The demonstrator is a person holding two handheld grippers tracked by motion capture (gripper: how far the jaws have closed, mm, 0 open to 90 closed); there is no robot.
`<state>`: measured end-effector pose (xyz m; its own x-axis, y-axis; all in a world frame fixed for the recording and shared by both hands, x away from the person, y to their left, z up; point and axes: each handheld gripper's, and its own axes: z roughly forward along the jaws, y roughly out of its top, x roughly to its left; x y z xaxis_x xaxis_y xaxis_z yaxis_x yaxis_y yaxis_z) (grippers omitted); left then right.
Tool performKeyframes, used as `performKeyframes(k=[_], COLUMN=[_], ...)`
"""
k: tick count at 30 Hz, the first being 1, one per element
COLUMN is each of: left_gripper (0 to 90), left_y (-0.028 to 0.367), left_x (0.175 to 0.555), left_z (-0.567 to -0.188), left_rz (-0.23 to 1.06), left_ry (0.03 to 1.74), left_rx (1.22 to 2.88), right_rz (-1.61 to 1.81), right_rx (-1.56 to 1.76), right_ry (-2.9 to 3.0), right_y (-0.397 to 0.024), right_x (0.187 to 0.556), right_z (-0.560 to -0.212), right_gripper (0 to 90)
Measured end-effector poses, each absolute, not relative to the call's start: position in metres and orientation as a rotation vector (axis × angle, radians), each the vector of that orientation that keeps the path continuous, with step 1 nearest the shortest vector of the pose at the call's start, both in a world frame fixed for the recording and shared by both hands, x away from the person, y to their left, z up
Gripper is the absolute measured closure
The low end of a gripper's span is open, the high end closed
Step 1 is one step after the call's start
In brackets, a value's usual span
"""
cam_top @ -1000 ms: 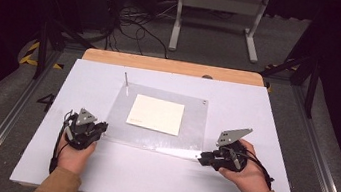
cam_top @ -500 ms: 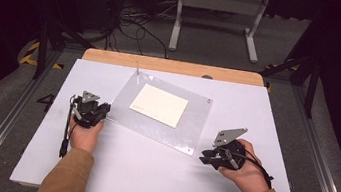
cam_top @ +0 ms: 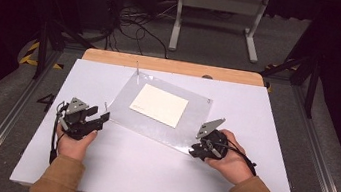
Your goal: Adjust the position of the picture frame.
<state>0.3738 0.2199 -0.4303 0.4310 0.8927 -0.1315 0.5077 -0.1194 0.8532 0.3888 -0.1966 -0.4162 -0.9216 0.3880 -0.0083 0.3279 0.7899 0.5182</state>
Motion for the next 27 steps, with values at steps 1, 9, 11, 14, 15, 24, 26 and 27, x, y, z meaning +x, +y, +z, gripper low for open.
performKeyframes(k=[1, 9, 11, 14, 15, 24, 26, 27], left_gripper=[45.7, 45.6, 45.6, 45.6, 45.7, 45.9, 46.0, 46.0], left_y=[0.221, 0.225, 0.225, 0.225, 0.226, 0.23, 0.23, 0.23], left_x=[0.37, 0.358, 0.357, 0.357, 0.357, 0.356, 0.356, 0.355], left_z=[-0.43, -0.43, -0.43, -0.431, -0.431, -0.432, -0.432, -0.432], left_rz=[0.536, 0.53, 0.528, 0.529, 0.531, 0.526, 0.526, 0.524], left_ry=[1.198, 1.175, 1.178, 1.176, 1.176, 1.192, 1.188, 1.187], left_rx=[1.776, 1.787, 1.786, 1.79, 1.79, 1.781, 1.783, 1.785], right_rz=[0.784, 0.737, 0.742, 0.732, 0.729, 0.701, 0.721, 0.735], right_rx=[0.579, 0.584, 0.575, 0.545, 0.543, 0.496, 0.469, 0.451], right_ry=[2.866, 2.889, 2.894, 2.887, 2.892, 2.932, 2.956, 2.971], right_y=[-0.194, -0.186, -0.184, -0.18, -0.18, -0.171, -0.168, -0.166], right_x=[0.392, 0.404, 0.405, 0.405, 0.406, 0.394, 0.386, 0.381], right_z=[-0.417, -0.425, -0.425, -0.425, -0.425, -0.424, -0.425, -0.425], right_gripper=[72.0, 74.3, 77.8, 82.9, 83.1, 83.2, 83.1, 83.1])
